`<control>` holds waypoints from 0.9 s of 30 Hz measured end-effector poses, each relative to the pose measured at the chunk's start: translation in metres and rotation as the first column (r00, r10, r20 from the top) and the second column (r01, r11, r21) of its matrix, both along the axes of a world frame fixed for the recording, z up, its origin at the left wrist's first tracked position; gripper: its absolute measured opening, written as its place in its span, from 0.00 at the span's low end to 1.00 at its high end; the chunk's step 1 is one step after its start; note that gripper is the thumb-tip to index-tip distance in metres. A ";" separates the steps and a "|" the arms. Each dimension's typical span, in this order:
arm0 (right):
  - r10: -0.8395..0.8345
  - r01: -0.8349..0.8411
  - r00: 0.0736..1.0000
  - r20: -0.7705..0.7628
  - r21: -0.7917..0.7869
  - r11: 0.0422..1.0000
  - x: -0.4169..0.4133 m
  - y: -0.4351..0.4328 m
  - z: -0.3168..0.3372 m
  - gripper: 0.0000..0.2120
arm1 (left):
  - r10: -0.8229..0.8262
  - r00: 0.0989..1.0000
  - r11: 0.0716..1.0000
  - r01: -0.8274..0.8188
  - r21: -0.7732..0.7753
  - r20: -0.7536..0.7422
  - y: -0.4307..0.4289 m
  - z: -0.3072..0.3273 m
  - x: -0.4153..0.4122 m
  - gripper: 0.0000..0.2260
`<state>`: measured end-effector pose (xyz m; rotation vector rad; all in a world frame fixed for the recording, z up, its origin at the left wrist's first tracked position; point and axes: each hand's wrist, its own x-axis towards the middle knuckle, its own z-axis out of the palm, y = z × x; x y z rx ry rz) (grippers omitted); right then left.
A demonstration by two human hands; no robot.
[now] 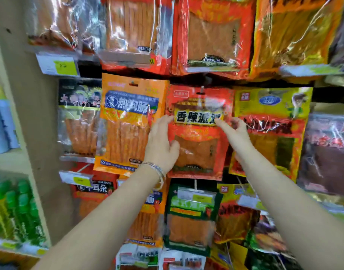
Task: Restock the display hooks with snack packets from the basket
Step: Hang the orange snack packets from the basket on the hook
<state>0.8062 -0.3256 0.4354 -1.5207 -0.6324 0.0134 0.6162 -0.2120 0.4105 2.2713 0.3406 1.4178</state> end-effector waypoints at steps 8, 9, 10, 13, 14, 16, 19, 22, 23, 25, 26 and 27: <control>0.202 -0.195 0.978 -0.055 0.120 0.973 -0.003 0.009 0.002 0.25 | -0.098 0.992 0.956 0.115 -0.269 0.076 0.008 0.000 0.013 0.27; 0.192 -0.187 0.981 -0.019 0.137 0.973 -0.004 0.008 0.003 0.17 | -0.093 0.989 0.946 0.124 -0.300 0.117 0.009 0.001 0.014 0.28; 0.190 -0.188 0.982 0.005 0.164 0.968 -0.007 0.007 0.004 0.10 | -0.085 0.984 0.934 0.133 -0.331 0.158 0.010 0.002 0.014 0.29; 0.200 -0.205 0.979 0.045 0.203 0.957 -0.014 0.001 0.005 0.04 | -0.041 0.981 0.922 0.109 -0.371 0.188 0.015 0.007 0.017 0.28; 0.200 -0.207 0.978 0.053 0.204 0.957 -0.015 -0.001 0.005 0.04 | -0.032 0.984 0.921 0.098 -0.378 0.178 0.017 0.008 0.018 0.28; 0.214 -0.224 0.974 0.069 0.217 0.950 -0.018 -0.006 0.006 0.02 | -0.025 0.986 0.920 0.086 -0.382 0.162 0.017 0.010 0.017 0.28; 0.269 -0.282 0.959 0.085 0.250 0.926 -0.022 -0.012 0.007 0.03 | -0.005 0.988 0.929 0.061 -0.365 0.152 0.016 0.010 0.015 0.27; 0.287 -0.301 0.953 0.092 0.253 0.919 -0.022 -0.015 0.007 0.04 | 0.010 0.987 0.930 0.049 -0.363 0.158 0.016 0.011 0.013 0.26; 0.291 -0.303 0.953 0.083 0.254 0.919 -0.022 -0.015 0.006 0.04 | 0.024 0.989 0.932 0.032 -0.362 0.149 0.018 0.011 0.012 0.26; 0.298 -0.303 0.953 0.058 0.248 0.920 -0.019 -0.013 0.001 0.06 | 0.049 0.991 0.933 -0.001 -0.359 0.124 0.020 0.011 0.011 0.25; 0.291 -0.296 0.955 0.054 0.233 0.926 -0.019 -0.012 -0.001 0.08 | 0.053 0.992 0.934 -0.009 -0.357 0.114 0.021 0.011 0.010 0.25; 0.270 -0.275 0.962 0.053 0.206 0.939 -0.018 -0.011 -0.004 0.12 | 0.053 0.993 0.935 -0.012 -0.354 0.105 0.021 0.011 0.010 0.25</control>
